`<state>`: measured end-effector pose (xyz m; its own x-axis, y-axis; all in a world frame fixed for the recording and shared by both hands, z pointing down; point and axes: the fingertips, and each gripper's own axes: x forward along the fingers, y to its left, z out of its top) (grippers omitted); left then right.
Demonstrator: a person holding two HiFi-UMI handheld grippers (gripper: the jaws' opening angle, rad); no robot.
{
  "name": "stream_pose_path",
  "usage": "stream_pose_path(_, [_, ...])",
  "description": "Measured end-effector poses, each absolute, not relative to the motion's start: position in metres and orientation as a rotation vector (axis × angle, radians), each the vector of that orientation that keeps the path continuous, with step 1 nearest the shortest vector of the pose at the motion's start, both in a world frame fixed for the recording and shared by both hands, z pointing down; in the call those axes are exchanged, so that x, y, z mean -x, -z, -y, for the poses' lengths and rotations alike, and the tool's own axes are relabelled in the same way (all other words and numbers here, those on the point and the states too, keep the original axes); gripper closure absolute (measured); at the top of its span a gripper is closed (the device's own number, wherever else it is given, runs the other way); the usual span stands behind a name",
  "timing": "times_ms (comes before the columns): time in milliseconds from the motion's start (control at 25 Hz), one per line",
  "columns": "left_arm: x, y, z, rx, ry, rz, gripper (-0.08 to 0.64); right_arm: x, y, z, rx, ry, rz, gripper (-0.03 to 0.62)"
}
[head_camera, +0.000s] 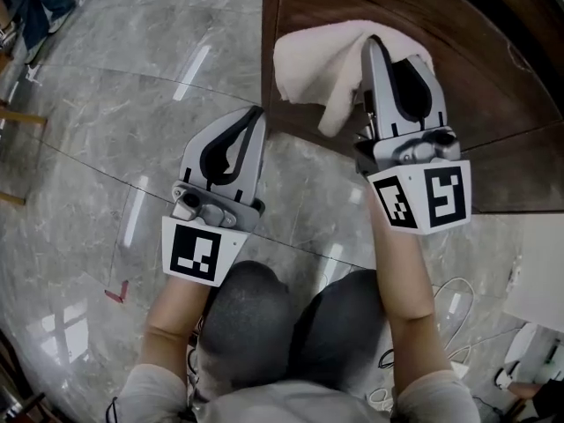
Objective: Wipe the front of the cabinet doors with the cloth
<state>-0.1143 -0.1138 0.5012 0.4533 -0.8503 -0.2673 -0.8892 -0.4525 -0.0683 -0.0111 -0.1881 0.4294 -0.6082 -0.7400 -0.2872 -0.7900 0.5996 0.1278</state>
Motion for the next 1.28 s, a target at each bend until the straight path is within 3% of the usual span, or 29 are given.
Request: stream_pose_path(1280, [-0.003, -0.502, 0.112, 2.623, -0.241, -1.311, 0.543, -0.184, -0.441, 0.154, 1.555, -0.450, -2.517, 0.540])
